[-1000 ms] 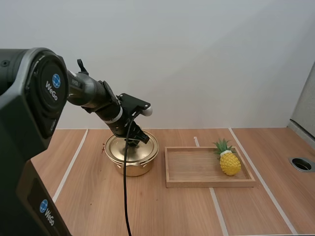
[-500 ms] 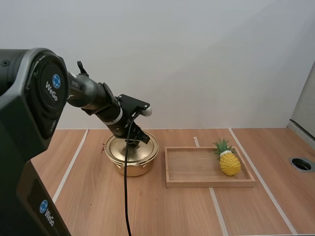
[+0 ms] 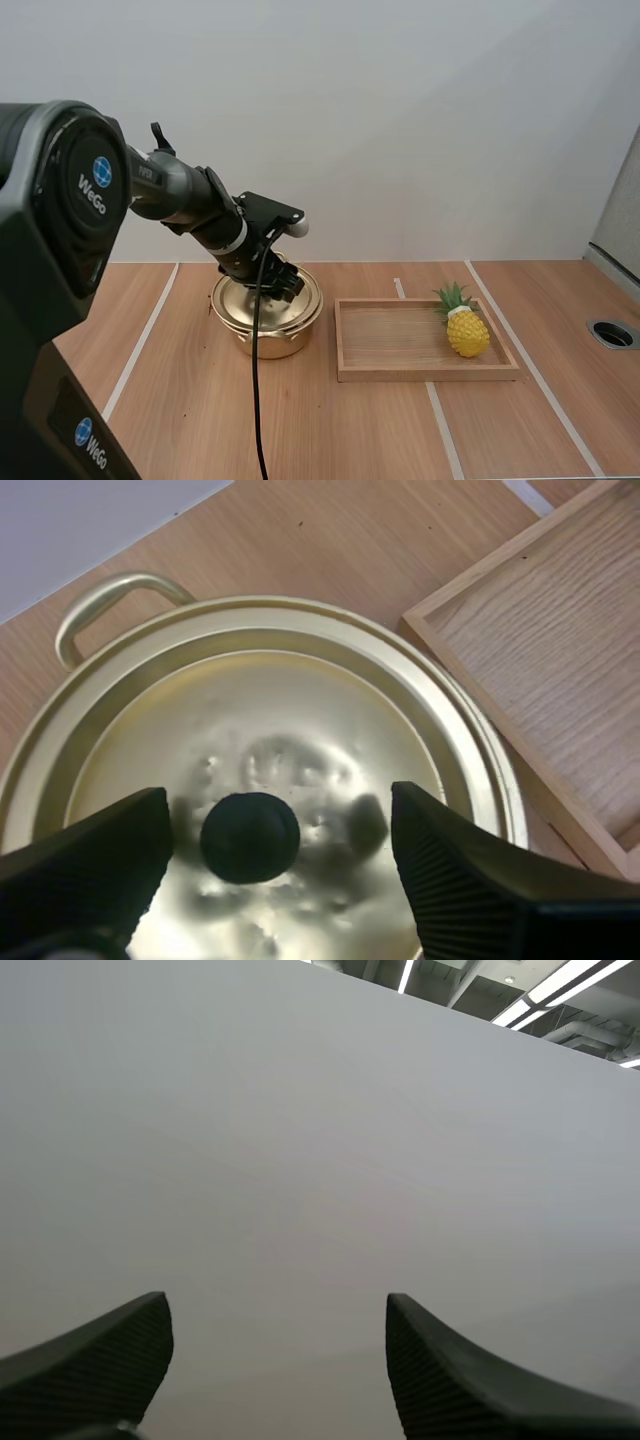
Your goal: Open the pot, put the grape inside, and close it
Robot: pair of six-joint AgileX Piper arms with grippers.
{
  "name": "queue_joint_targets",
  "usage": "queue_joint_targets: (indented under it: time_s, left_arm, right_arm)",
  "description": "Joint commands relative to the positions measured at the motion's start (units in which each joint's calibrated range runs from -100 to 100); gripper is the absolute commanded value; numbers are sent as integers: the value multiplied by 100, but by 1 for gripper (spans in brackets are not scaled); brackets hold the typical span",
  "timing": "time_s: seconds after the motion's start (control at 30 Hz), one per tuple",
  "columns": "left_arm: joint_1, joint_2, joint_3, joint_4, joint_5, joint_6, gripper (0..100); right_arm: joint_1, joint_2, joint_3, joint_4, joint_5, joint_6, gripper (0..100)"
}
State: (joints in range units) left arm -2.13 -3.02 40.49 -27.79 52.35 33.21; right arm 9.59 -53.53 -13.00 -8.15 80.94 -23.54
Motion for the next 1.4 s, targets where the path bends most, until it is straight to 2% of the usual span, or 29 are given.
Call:
queue_joint_targets:
  time_s: [0.0,0.2,0.37,0.77,0.87,1.03,1.07,1.13,1.17,1.2,1.27,1.37]
  left_arm:
    - [-15,-89,-29,-114,-46,-31,100]
    - [-15,-348,-301,-180,-1635,-716,100]
    - [-15,-755,-735,-457,-2671,-827,100]
    - [-7,-1839,-1993,-500,-3594,-929,100]
    - [55,-2242,-2142,-500,-4193,-1039,100]
    - [303,-2893,-2246,-500,-4351,-1078,100]
    - [357,-3022,-2246,-500,-4373,-1078,97]
    - [453,-3240,-2246,-500,-4390,-1162,72]
    - [502,-3352,-2246,-500,-4390,-1264,56]
    - [554,-3482,-2246,-500,-4390,-1410,34]
    - [625,-3650,-2246,-500,-4351,-1603,0]
    - [675,-3936,-2246,-500,-4210,-1593,0]
  right_arm:
    - [-21,-73,-21,-56,14,9,100]
    - [-21,-73,-21,-56,94,9,100]
    - [-21,-73,-21,-56,144,9,100]
    - [-21,0,-21,-56,124,34,100]
    - [-21,11,-21,-64,124,262,100]
    - [-21,61,-21,-173,124,461,100]
    - [-21,75,-21,-216,124,501,93]
    - [-21,108,-21,-279,124,637,64]
    - [-21,124,-21,-300,124,746,47]
    - [-21,135,-21,-315,124,839,30]
    - [-21,148,-21,-315,124,987,0]
    - [-21,148,-21,-315,158,1158,0]
